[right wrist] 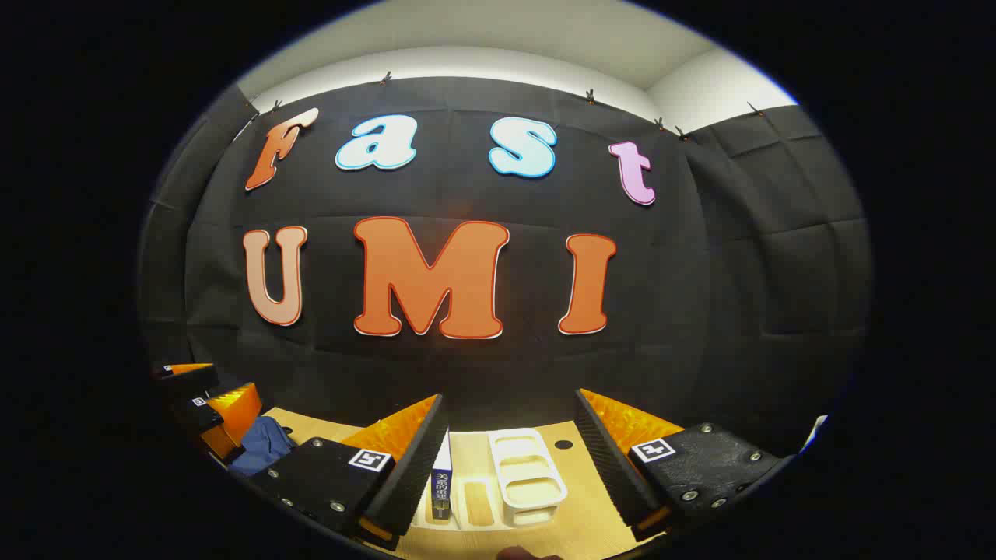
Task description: Open the schoolbag, grab two books from the bookshelf and put them into the schoolbag.
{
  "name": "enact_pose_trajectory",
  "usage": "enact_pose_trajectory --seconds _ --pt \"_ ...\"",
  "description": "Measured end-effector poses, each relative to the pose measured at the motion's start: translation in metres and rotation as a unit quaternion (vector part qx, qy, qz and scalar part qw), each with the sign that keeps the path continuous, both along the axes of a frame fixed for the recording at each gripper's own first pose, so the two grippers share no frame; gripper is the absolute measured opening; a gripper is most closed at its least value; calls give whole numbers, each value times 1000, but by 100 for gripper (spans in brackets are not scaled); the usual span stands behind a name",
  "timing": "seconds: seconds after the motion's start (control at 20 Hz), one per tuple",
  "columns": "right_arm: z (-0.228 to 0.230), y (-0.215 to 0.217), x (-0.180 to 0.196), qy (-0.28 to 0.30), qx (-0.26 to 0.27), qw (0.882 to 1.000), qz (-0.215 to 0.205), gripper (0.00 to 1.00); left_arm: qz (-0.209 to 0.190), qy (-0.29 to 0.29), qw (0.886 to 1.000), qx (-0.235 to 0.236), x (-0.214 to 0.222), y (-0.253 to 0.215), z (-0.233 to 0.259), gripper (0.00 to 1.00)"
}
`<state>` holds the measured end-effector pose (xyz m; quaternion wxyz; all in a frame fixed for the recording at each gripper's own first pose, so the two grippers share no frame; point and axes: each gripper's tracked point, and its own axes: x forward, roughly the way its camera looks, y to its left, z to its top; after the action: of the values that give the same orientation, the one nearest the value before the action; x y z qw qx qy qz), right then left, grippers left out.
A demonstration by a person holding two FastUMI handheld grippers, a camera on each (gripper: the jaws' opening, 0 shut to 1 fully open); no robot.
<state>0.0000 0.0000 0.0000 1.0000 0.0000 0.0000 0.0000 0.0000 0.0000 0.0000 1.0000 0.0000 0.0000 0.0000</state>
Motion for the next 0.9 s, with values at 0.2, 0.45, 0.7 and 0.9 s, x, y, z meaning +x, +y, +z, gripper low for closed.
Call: enact_pose_trajectory --seconds 0.2,0.45,0.7,0.9 --pt "0 -12 12 -1 9 1000 14 96 12 0 1000 7 -7 -17 4 95" --pt "-7 -34 15 4 14 1000 27 96 30 3 999 12 -16 -37 3 95" --pt "-8 -52 18 0 20 999 38 96 44 -4 999 22 -23 -58 9 95" --pt "-8 -63 18 2 26 998 56 100 43 -11 999 22 -30 -79 9 97"
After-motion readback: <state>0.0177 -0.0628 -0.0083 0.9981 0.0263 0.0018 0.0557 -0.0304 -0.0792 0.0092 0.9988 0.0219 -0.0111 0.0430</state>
